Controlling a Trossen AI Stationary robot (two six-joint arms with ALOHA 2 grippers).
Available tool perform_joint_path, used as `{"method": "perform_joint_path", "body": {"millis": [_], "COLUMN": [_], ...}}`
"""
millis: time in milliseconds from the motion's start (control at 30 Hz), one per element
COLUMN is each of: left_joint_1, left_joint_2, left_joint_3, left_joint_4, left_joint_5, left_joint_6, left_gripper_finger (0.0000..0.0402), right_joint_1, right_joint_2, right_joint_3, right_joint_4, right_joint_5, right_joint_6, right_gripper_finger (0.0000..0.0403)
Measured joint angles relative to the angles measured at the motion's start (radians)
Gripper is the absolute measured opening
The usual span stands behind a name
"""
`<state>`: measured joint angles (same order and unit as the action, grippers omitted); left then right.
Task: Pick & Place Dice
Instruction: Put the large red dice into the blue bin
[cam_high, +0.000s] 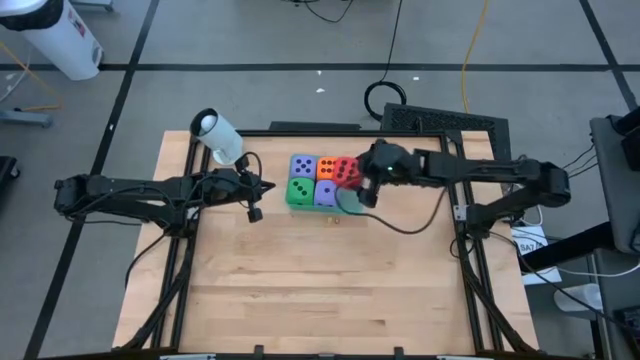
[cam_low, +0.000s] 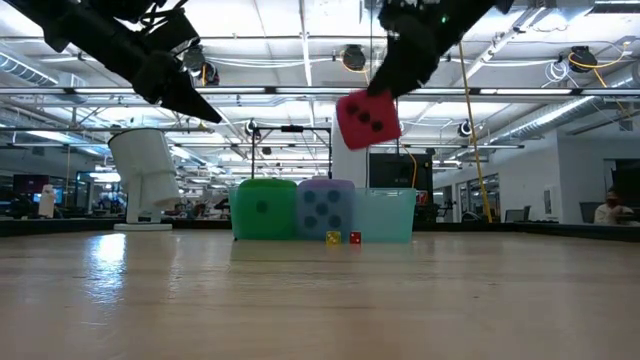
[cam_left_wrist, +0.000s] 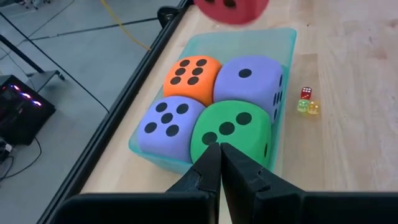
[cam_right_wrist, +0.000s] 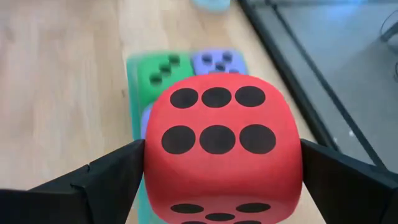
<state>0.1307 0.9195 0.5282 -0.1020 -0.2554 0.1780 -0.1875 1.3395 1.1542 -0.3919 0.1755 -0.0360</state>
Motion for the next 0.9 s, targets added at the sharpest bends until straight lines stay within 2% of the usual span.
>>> {"method": "perform_joint_path", "body": {"millis": [167,367,633,767,900], "left_joint_1": [0.000,0.000,0.000,0.000,0.000], "left_joint_2": [0.000,0.000,0.000,0.000,0.000], "left_joint_3": [0.000,0.000,0.000,0.000,0.000], "left_joint_4": [-0.001,-0.009,-0.010,-0.010,-0.010], "left_joint_5": [-0.003,-0.004,-0.004,-0.005,-0.005], "left_joint_6": [-0.002,-0.003,-0.002,-0.003,-0.002], "left_gripper_finger": [0.0024,0.0024,0.0024,0.0024,0.0024], "right_joint_1": [-0.016,-0.016,-0.016,-0.016,-0.014], "right_joint_2": [0.071,0.124,0.152,0.167,0.177], "right_joint_3": [-0.001,-0.001,0.000,0.000,0.000], "right_joint_4": [-0.064,-0.051,-0.087,-0.072,-0.029], "right_joint_5": [-0.046,-0.076,-0.100,-0.151,-0.155], "right_joint_6": [-0.050,-0.102,-0.123,-0.123,-0.125], "right_gripper_finger": [0.0393,0.0393,0.0393,0.0393,0.0393]}}
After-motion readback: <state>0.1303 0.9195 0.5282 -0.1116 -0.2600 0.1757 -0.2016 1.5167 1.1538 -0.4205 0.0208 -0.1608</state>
